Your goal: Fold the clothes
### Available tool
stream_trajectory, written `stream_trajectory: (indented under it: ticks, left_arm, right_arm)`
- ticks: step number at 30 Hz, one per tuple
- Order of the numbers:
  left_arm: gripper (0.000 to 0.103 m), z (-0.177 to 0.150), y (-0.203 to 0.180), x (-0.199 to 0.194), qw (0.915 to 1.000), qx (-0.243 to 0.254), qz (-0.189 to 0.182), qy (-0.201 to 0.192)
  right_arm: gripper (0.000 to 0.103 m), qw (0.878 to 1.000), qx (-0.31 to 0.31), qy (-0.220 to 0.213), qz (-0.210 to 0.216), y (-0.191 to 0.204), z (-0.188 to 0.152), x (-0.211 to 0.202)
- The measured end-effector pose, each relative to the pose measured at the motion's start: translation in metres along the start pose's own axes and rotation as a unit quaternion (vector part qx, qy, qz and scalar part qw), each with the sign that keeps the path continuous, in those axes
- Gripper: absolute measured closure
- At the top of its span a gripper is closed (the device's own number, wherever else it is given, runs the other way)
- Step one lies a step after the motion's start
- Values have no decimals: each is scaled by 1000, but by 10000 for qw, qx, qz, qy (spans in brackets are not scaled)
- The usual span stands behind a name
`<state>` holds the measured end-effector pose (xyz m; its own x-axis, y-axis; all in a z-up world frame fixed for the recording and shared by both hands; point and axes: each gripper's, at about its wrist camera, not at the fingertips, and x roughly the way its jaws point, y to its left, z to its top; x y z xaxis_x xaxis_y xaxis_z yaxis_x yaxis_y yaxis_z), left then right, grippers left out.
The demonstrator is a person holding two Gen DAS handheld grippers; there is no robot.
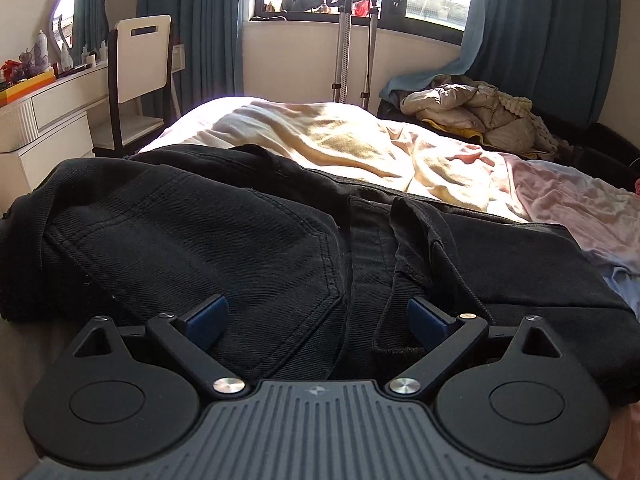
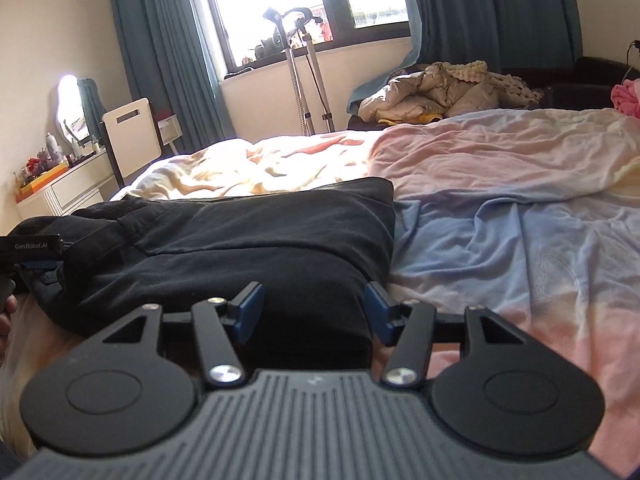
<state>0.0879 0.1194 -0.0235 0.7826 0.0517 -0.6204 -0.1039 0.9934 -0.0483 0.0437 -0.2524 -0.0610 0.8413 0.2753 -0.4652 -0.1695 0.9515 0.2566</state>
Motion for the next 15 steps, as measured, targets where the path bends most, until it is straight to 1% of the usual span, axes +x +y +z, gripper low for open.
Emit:
stream_trajectory:
  ticks: [3, 7, 12, 14, 15]
  left_arm:
    - [5, 0, 0, 3, 10000, 3, 17, 79]
    - [4, 0, -2, 3, 9999, 42, 36, 118]
    - [4, 2, -5, 3, 9999, 86, 53, 113]
    - [4, 4, -9, -4, 9996, 219, 165, -43]
    - [4, 5, -12, -11, 9987, 356, 259, -243]
  right_arm:
    - [44, 9996, 269, -70, -107, -10, 1, 4]
    - [42, 9969, 780, -88, -42, -26, 3, 7]
    - [41, 9932, 1155, -106, 84, -34, 1, 10]
    - [39, 9923, 1224, -124, 113, -35, 0, 11]
    - [39, 9921, 1241, -139, 125, -36, 0, 11]
